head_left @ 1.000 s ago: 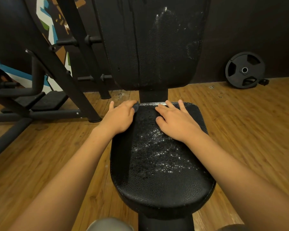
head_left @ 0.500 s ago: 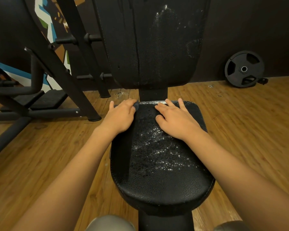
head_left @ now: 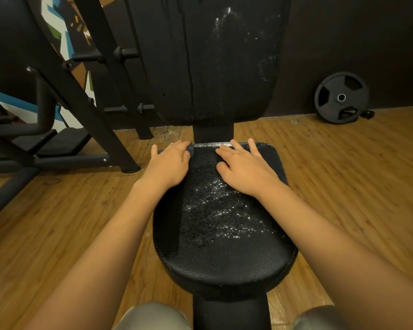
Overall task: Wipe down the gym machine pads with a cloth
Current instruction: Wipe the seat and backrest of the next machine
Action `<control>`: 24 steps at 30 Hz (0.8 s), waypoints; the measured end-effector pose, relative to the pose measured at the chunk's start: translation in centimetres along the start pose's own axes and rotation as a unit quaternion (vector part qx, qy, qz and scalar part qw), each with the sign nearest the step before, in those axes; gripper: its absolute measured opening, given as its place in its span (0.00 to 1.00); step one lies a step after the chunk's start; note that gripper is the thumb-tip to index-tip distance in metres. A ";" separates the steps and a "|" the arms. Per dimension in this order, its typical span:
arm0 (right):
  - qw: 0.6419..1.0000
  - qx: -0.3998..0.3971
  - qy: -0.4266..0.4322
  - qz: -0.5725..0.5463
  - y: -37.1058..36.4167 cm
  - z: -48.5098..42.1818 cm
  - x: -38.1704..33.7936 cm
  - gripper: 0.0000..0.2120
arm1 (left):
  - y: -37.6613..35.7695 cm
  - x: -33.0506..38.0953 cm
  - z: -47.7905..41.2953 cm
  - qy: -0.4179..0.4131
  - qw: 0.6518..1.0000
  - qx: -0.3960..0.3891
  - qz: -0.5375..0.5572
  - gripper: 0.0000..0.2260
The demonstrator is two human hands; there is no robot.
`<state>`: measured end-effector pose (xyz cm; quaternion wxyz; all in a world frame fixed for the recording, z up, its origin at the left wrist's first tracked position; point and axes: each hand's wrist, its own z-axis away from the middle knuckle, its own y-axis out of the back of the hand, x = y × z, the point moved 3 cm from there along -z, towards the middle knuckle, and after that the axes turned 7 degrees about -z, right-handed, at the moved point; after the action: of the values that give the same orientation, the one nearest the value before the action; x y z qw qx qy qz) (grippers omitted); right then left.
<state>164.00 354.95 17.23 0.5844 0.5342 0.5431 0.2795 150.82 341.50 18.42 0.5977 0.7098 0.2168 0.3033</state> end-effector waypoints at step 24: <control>1.000 0.001 0.003 -0.004 0.0 -0.2 0.2 0.25 | -0.4 0.1 1.3 0.006 1.000 -0.004 0.011 0.21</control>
<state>163.81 355.20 17.15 0.5833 0.5317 0.5475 0.2782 151.84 340.73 17.95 0.5957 0.7082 0.2114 0.3146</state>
